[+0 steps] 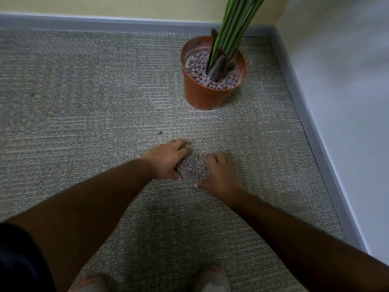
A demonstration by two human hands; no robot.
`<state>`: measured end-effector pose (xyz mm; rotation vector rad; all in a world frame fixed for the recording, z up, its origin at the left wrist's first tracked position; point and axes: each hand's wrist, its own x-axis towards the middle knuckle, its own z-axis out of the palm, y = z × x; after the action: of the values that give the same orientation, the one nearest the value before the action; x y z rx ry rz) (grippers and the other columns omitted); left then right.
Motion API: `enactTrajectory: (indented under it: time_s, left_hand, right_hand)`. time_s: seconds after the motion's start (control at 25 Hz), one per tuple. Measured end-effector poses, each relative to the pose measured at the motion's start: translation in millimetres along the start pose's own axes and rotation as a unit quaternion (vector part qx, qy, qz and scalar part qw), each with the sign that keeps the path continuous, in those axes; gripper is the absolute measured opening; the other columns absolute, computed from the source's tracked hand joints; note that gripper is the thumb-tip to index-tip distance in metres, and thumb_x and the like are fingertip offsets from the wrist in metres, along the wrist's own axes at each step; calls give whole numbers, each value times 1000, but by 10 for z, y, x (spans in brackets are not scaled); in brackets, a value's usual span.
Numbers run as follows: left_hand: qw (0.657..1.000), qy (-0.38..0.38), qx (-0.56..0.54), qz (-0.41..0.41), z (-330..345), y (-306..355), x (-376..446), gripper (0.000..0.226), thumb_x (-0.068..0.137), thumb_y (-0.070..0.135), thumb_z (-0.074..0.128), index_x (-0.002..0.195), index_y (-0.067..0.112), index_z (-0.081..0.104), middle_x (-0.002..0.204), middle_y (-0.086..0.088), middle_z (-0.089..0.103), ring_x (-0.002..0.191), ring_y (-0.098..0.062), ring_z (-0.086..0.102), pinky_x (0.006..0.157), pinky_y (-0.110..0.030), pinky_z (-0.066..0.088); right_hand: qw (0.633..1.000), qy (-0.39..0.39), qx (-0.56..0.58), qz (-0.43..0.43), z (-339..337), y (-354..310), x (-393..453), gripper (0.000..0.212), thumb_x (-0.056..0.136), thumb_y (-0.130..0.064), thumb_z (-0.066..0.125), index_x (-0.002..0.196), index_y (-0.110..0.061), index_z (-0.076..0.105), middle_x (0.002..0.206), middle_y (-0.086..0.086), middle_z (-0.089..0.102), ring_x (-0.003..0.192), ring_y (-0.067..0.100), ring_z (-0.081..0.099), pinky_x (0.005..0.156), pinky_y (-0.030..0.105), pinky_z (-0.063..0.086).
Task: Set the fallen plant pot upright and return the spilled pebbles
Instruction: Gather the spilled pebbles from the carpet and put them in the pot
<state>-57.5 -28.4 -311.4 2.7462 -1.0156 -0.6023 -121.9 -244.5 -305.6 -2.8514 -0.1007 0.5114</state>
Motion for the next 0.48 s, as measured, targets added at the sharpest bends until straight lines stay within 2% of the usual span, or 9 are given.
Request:
enactTrajectory:
  time_s: [0.12, 0.28, 0.48]
  left_hand:
    - [999, -7, -31, -2, 37, 54, 22, 89, 78, 48, 81, 152, 23, 38, 145, -6, 35, 129, -26, 49, 100, -41, 47]
    - [995, 20, -101, -12, 92, 186, 39, 68, 80, 30, 84, 139, 18, 53, 146, -14, 40, 121, -29, 56, 94, -32, 46]
    - [990, 52, -132, -15, 75, 246, -13, 40, 83, 20, 80, 118, 13, 63, 126, -10, 50, 105, -26, 60, 85, -32, 46]
  right_hand:
    - [997, -28, 66, 1, 20, -60, 6, 88, 64, -47, 89, 130, -18, 39, 134, 7, 34, 115, 30, 54, 92, 39, 51]
    - [990, -11, 137, -26, 30, -169, 2, 86, 69, -32, 89, 140, -17, 42, 131, 8, 37, 114, 27, 55, 96, 41, 53]
    - [989, 6, 142, -44, 78, -286, 38, 60, 76, -23, 84, 124, -10, 52, 124, 9, 43, 111, 27, 53, 98, 42, 51]
